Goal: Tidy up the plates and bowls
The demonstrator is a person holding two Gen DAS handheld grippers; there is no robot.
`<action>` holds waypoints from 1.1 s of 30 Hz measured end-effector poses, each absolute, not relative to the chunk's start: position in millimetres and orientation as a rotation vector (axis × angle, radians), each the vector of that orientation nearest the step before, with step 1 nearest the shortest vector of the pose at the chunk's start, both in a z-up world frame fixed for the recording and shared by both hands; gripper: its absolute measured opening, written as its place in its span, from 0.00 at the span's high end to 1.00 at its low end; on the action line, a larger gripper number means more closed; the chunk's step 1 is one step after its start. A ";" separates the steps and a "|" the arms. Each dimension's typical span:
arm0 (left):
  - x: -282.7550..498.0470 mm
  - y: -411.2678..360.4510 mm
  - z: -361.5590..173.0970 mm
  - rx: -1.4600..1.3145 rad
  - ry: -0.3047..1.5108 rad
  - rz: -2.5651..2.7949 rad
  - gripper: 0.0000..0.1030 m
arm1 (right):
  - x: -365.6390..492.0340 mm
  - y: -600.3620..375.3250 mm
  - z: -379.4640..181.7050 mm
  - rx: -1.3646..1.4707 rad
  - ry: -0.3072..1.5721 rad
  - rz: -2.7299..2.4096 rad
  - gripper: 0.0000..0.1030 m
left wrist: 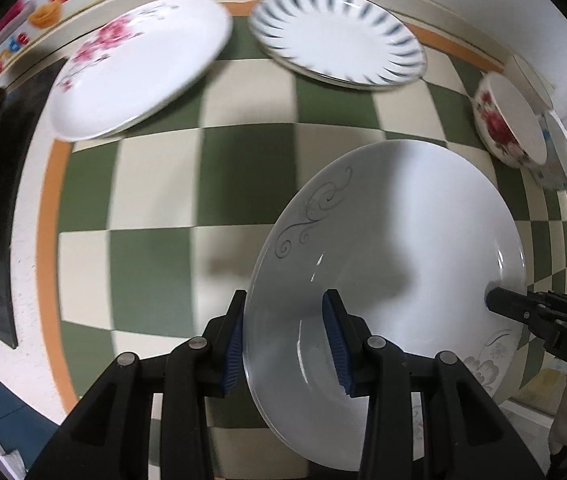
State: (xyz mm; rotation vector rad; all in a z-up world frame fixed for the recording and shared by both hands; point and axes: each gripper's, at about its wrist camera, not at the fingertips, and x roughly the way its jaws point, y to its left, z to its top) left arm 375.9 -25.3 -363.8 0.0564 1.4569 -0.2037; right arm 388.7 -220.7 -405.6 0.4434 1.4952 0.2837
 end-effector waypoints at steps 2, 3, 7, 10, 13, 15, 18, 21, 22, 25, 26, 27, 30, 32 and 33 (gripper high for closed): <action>376.0 -36.9 -368.3 0.075 1.460 -0.207 0.66 | 387.0 -233.3 -409.7 0.449 1.495 0.273 0.82; 376.3 -41.0 -370.3 0.079 1.463 -0.205 0.66 | 384.8 -240.7 -412.0 0.450 1.494 0.269 0.82; 376.3 -48.9 -375.8 0.084 1.476 -0.188 0.66 | 380.4 -260.4 -422.0 0.456 1.499 0.261 0.82; 377.2 -53.6 -380.6 0.090 1.483 -0.171 0.66 | 378.1 -269.2 -427.9 0.456 1.505 0.272 0.82; 383.9 -57.5 -385.4 0.086 1.490 -0.153 0.66 | 380.5 -269.8 -432.6 0.453 1.511 0.283 0.82; 386.9 -54.7 -385.9 0.071 1.492 -0.145 0.66 | 381.7 -268.0 -433.4 0.452 1.513 0.288 0.82; 390.4 -42.8 -384.7 0.060 1.492 -0.140 0.66 | 385.6 -265.5 -433.9 0.437 1.514 0.293 0.82; 383.5 -36.2 -384.6 0.045 1.491 -0.137 0.66 | 386.7 -261.7 -435.1 0.422 1.525 0.289 0.82; 384.0 -33.4 -385.0 0.041 1.494 -0.137 0.66 | 386.3 -260.9 -435.7 0.417 1.530 0.286 0.82; 383.0 -27.5 -386.6 0.044 1.488 -0.145 0.66 | 384.9 -258.8 -435.5 0.403 1.529 0.277 0.82; 384.4 -25.7 -386.2 0.047 1.484 -0.148 0.66 | 384.9 -258.7 -435.7 0.405 1.531 0.272 0.82; 386.5 -22.9 -386.0 0.052 1.482 -0.158 0.66 | 384.7 -258.6 -435.9 0.409 1.532 0.269 0.82; 390.4 -16.1 -381.6 0.055 1.493 -0.184 0.66 | 385.2 -261.2 -437.3 0.415 1.550 0.267 0.82; 394.7 -3.6 -362.0 0.052 1.453 -0.193 0.66 | 386.0 -268.5 -433.0 0.428 1.576 0.232 0.82; 398.2 4.8 -348.3 0.052 1.426 -0.181 0.66 | 385.7 -273.2 -428.1 0.440 1.571 0.217 0.82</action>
